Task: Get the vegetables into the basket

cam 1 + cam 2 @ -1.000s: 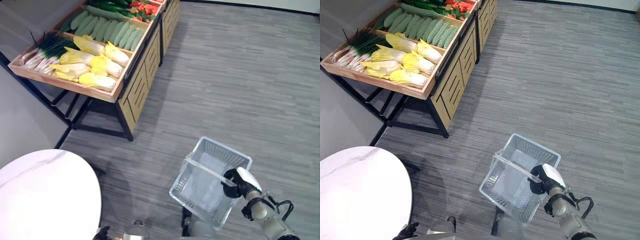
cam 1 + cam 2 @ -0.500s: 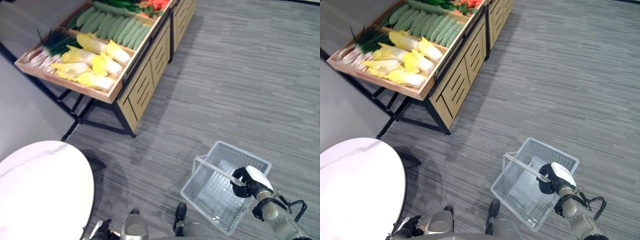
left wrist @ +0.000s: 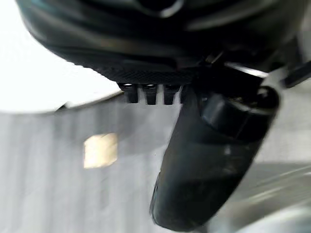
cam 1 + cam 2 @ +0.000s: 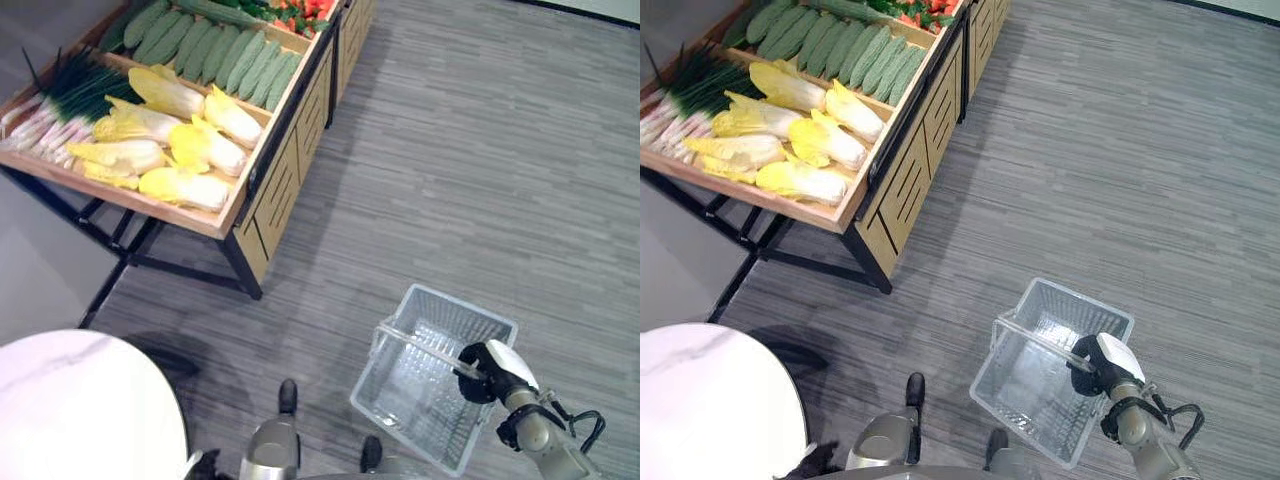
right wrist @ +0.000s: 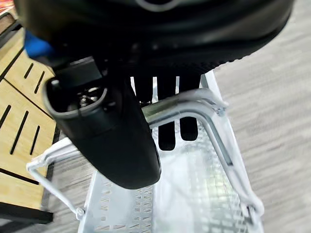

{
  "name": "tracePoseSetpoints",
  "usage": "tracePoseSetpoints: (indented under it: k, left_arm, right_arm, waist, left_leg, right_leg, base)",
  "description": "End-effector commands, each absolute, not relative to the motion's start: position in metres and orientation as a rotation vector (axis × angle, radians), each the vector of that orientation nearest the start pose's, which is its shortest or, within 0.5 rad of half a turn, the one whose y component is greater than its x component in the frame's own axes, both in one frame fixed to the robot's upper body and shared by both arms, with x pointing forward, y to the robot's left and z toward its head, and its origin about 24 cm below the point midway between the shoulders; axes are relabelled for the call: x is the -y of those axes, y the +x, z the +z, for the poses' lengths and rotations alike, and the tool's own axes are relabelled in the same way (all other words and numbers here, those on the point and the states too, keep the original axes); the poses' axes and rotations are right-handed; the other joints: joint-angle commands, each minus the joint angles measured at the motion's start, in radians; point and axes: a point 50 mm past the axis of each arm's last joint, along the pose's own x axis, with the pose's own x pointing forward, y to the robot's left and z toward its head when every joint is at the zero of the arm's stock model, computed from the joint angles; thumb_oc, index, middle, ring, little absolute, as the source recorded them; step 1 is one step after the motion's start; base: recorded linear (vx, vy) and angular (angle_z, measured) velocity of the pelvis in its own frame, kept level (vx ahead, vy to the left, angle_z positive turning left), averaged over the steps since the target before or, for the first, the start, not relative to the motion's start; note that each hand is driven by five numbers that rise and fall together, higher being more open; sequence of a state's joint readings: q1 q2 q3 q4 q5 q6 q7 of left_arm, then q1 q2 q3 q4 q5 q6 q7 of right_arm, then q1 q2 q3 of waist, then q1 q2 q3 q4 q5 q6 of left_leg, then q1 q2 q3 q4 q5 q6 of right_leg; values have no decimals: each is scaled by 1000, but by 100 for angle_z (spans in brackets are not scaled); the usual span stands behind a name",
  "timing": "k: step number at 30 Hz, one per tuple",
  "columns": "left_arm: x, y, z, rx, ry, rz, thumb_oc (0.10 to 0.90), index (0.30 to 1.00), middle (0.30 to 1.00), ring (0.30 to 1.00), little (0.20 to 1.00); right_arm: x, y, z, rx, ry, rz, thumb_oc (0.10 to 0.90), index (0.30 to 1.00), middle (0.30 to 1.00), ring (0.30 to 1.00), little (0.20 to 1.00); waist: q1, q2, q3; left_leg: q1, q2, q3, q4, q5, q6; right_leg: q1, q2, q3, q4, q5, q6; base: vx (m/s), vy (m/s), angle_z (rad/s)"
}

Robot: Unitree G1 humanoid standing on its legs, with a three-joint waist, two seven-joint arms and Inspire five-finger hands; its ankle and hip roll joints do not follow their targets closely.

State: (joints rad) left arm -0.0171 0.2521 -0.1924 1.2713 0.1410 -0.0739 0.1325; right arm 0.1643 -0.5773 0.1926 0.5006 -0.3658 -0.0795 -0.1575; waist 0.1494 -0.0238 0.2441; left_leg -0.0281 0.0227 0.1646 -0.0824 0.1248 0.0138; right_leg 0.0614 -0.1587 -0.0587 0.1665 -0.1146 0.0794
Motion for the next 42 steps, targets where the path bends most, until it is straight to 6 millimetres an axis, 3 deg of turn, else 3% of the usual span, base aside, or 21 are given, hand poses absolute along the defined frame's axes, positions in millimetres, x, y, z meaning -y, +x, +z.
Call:
tracePoseSetpoints:
  k: [1,5,7,11,14,16,18,19,21,25,33,37,39,41,42]
  left_arm:
    - [-258,91,-155,-1184,616,-4,900,1000,1000,1000,1000]
    - [-268,110,-146,-1128,629,41,900,1000,1000,1000,1000]
    - [-270,113,-145,-1119,632,50,900,1000,1000,1000,1000]
    - [-275,126,-139,-1071,630,75,900,1000,1000,1000,1000]
    - [-274,137,-135,-1029,617,87,900,1000,1000,1000,1000]
    - [-273,143,-133,-1009,635,84,900,1000,1000,1000,1000]
    - [-272,143,-133,-1010,636,84,900,1000,1000,1000,1000]
    - [-272,136,-136,-1034,640,82,900,1000,1000,1000,1000]
    - [-271,133,-138,-1045,636,80,900,1000,1000,1000,1000]
    - [-270,123,-142,-1083,601,104,900,1000,1000,1000,1000]
    - [-262,121,-145,-1093,588,92,900,1000,1000,1000,1000]
    - [-257,133,-143,-1060,580,98,900,1000,1000,1000,1000]
    - [-256,139,-141,-1043,586,95,900,1000,1000,1000,1000]
    - [-258,141,-140,-1039,600,91,900,1000,1000,1000,1000]
    - [-258,141,-140,-1039,600,91,900,1000,1000,1000,1000]
  right_arm:
    - [288,217,-6,-267,-1000,-45,400,300,300,300,300]
    - [284,223,-6,-254,-987,-47,400,300,300,300,300]
    - [283,224,-7,-257,-986,-43,400,300,300,300,300]
    - [279,223,-9,-258,-985,-26,400,300,300,300,300]
    - [278,221,-11,-258,-974,-25,400,300,300,300,300]
    - [277,222,-8,-237,-978,-31,400,300,300,300,300]
    - [278,221,-8,-234,-980,-43,400,300,300,300,300]
    - [282,217,-7,-238,-982,-52,400,300,300,300,300]
    - [281,215,-9,-246,-980,-49,400,300,300,300,300]
    - [288,213,-5,-246,-988,-54,400,300,300,300,300]
    - [297,214,4,-228,-1020,-69,400,300,300,300,300]
    - [304,213,7,-231,-1031,-88,400,300,300,300,300]
    - [307,212,7,-240,-1037,-99,400,300,300,300,300]
    - [310,211,10,-238,-1042,-119,400,300,300,300,300]
    - [310,210,10,-238,-1042,-119,400,300,300,300,300]
  waist:
    - [11,-45,-64]
    - [5,-43,-55]
    - [2,-37,-49]
    - [-14,-25,-41]
    - [-37,-18,-28]
    - [-55,-29,-18]
    - [-68,-33,-14]
    - [-76,-41,-20]
    - [-75,-43,-26]
    - [-69,-24,-45]
    - [-72,-3,-47]
    - [-64,-10,-14]
    - [-65,-10,-7]
    - [-57,-18,1]
    - [-57,-18,2]
  left_leg:
    - [-68,15,5,75,-38,-15]
    - [-36,-5,25,72,-66,14]
    - [-23,-7,27,69,-69,21]
    - [43,-21,44,57,-103,35]
    - [92,-18,46,49,-122,25]
    - [124,-18,39,46,-143,4]
    - [146,-15,28,51,-159,-8]
    - [188,-4,10,86,-202,-34]
    - [196,0,11,92,-212,-35]
    - [206,60,-15,146,-175,-78]
    - [192,108,-51,193,-102,-119]
    - [74,123,-96,394,4,-146]
    - [40,125,-101,397,18,-138]
    - [-24,113,-79,299,-39,-118]
    - [-22,111,-78,298,-40,-117]
  right_leg:
    - [-5,-38,60,30,196,91]
    - [-65,-48,82,138,285,103]
    - [-84,-41,82,185,295,101]
    - [-147,-44,13,260,304,85]
    - [-219,-26,-47,180,255,71]
    - [-260,-38,-54,31,279,90]
    - [-261,-44,-43,-34,305,100]
    - [-264,-55,-48,-90,332,110]
    - [-250,-51,-56,-97,331,105]
    - [-213,2,-93,-61,283,63]
    - [-208,53,-111,-31,219,23]
    - [-171,71,-119,-29,165,-32]
    - [-152,69,-135,-28,144,-38]
    - [-124,51,-148,-45,135,-23]
    - [-122,50,-148,-45,134,-21]
  base:
    - [111,320,-22]
    - [83,213,-33]
    - [52,134,-8]
    - [111,157,-14]
    - [169,-9,-6]
    - [226,-122,7]
    - [317,-198,44]
    - [427,-277,43]
    - [267,-194,11]
    - [185,-207,4]
    - [132,-171,3]
    - [93,-212,12]
    - [81,-94,26]
    - [132,-58,30]
    - [122,5,55]
